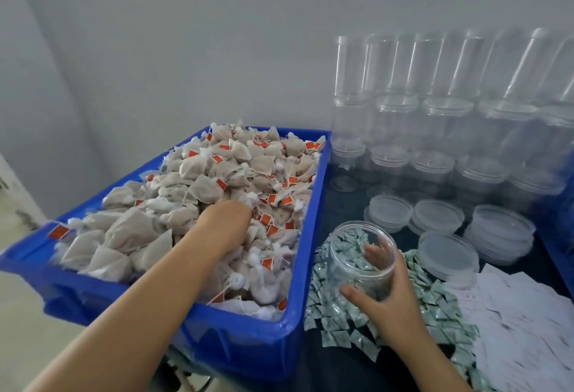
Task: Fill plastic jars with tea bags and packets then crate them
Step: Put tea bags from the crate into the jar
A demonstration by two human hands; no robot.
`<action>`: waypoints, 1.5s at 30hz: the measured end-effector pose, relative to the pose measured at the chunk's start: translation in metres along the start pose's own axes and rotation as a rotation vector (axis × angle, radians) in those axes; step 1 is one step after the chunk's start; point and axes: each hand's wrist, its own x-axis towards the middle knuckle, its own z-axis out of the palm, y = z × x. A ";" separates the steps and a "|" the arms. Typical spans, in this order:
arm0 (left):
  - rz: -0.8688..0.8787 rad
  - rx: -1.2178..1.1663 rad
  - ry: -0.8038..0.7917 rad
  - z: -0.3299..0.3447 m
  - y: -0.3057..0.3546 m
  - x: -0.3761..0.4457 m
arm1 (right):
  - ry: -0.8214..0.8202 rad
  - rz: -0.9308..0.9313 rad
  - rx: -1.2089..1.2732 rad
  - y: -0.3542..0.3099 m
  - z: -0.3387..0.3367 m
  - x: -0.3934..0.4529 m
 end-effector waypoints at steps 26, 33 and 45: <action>-0.116 -0.590 0.318 -0.007 -0.007 -0.016 | -0.034 -0.021 -0.043 0.001 0.002 -0.004; -0.026 -0.838 0.453 -0.023 0.005 -0.018 | -0.047 -0.022 -0.037 0.003 0.004 -0.004; 0.297 -1.258 0.073 -0.066 0.088 -0.035 | -0.037 -0.011 -0.034 0.010 0.005 -0.001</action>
